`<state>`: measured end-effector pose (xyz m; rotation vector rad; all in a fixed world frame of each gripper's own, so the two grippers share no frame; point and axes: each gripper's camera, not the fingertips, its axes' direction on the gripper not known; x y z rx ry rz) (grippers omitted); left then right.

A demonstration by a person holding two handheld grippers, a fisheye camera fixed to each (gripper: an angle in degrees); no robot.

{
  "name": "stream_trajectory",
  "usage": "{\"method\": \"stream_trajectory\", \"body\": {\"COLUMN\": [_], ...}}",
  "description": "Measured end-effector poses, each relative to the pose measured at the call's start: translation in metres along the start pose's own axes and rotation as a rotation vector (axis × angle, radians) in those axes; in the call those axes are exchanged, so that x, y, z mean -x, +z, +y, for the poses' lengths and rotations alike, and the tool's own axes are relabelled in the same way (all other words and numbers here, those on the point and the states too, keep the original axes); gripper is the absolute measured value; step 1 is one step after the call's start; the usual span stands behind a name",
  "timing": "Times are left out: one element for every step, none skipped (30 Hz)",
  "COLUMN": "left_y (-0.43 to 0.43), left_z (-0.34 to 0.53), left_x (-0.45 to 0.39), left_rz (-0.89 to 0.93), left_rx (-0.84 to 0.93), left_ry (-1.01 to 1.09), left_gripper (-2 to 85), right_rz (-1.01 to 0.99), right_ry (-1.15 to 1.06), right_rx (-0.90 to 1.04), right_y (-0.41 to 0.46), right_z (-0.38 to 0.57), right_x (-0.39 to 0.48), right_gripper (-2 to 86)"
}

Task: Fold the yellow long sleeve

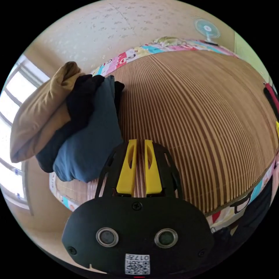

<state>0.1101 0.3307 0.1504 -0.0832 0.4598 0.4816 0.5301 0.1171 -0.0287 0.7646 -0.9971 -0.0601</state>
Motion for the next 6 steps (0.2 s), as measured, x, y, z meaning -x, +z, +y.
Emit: {"method": "stream_trajectory", "body": {"left_y": [0.004, 0.007, 0.008, 0.01, 0.012, 0.013], "left_z": [0.01, 0.015, 0.017, 0.02, 0.025, 0.028], "left_x": [0.004, 0.004, 0.003, -0.002, -0.009, -0.012], "left_rz": [0.02, 0.024, 0.017, -0.003, -0.035, -0.054], "left_rx": [-0.024, -0.03, -0.029, -0.031, -0.035, -0.038], "left_ry": [-0.022, -0.024, -0.021, -0.005, 0.017, 0.024], "left_gripper": [0.3, -0.1, -0.2, -0.4, -0.7, -0.8], "right_rz": [0.0, 0.0, 0.003, 0.014, 0.021, 0.021], "right_ry": [-0.001, -0.002, -0.002, 0.005, 0.023, 0.034], "right_rx": [0.024, 0.035, 0.036, 0.033, 0.033, 0.035], "right_y": [0.009, 0.017, 0.02, 0.026, 0.033, 0.036], "right_z": [0.0, 0.002, 0.003, 0.005, 0.007, 0.008], "right_x": [-0.003, -0.005, -0.006, -0.009, -0.014, -0.016], "right_gripper": [0.4, 0.5, 0.5, 0.5, 0.5, 0.5]}}
